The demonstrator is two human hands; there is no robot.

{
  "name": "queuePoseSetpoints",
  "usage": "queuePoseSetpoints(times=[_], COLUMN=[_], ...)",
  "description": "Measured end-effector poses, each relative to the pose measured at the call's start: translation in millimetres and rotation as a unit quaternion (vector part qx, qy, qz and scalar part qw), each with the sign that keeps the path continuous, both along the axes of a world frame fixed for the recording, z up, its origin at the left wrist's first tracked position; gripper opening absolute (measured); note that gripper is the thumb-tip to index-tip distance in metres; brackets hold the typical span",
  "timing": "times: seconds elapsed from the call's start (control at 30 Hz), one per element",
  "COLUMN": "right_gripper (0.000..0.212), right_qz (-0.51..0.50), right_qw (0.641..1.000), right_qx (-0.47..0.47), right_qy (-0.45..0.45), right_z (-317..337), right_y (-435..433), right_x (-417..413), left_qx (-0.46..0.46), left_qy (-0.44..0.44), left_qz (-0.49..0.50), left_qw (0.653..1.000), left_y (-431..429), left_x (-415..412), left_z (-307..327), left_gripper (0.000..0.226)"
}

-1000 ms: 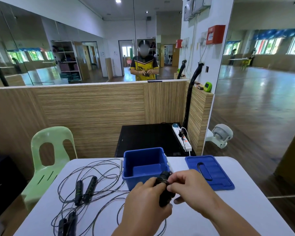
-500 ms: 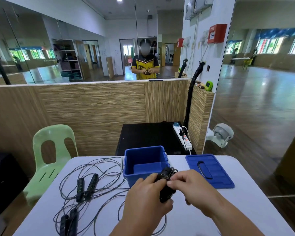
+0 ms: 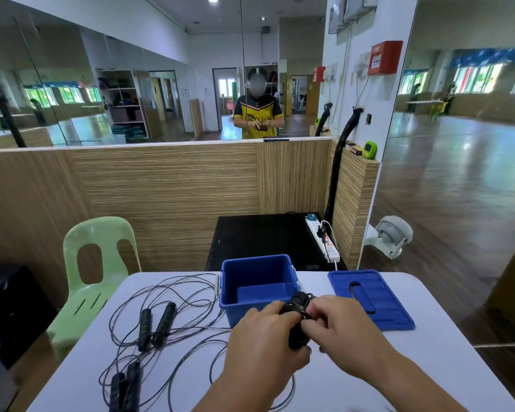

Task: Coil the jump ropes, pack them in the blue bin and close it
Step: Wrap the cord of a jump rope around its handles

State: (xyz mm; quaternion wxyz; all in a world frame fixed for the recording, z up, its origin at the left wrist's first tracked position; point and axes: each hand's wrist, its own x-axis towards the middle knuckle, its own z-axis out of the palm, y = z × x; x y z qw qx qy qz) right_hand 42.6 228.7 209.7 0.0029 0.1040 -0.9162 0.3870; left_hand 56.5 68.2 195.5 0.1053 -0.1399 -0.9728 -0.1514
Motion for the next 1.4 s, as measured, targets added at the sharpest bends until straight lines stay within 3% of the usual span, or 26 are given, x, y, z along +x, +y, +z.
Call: queuePoseSetpoints(times=[0.1,0.27,0.4,0.47,0.53,0.67,0.73,0.83,0.97,1.1,1.3,1.4], right_gripper=[0.023,0.014,0.038,0.03,0.019,0.039,0.027,0.022,0.024,0.02,0.005,0.008], right_qz=[0.024,0.038,0.037,0.029,0.02,0.002,-0.018,-0.039,-0.049,-0.041,-0.009,0.002], right_qw=[0.988,0.941,0.914,0.916,0.928,0.937,0.954,0.988,0.971,0.959,0.933,0.915], right_qx=[0.136,0.33,0.399,0.391,0.344,0.264,0.173,-0.038,-0.232,-0.277,-0.35,-0.39], right_qy=[0.065,0.073,0.063,0.085,0.14,0.228,0.243,0.146,0.002,-0.038,-0.084,-0.103], right_z=[9,22,25,24,16,4,-5,-12,-21,-23,-17,-19], right_y=[-3,-13,-18,-15,-9,3,6,1,-10,-15,-16,-13], right_x=[2,0,-6,-7,-8,-5,-1,8,22,28,30,28], left_qx=[0.007,-0.001,-0.021,-0.009,0.016,0.063,0.089,0.119,0.139,0.139,0.23,0.273], left_qy=[0.008,-0.023,-0.043,-0.036,-0.022,-0.003,-0.02,-0.051,-0.055,-0.058,-0.14,-0.147], left_qz=[-0.001,0.005,0.009,0.011,0.012,0.015,0.033,0.046,0.026,0.012,-0.003,-0.013], left_qw=[1.0,1.0,0.999,0.999,1.0,0.998,0.995,0.991,0.988,0.989,0.963,0.951], left_y=[0,8,12,12,9,4,4,3,2,-2,-8,-7], left_x=[0,-1,-1,-1,-1,0,2,4,8,8,7,7], left_z=[-4,-8,-3,-2,-2,0,2,3,3,2,5,8], left_gripper=[0.036,0.036,0.038,0.041,0.046,0.047,0.04,0.045,0.064,0.084,0.075,0.069])
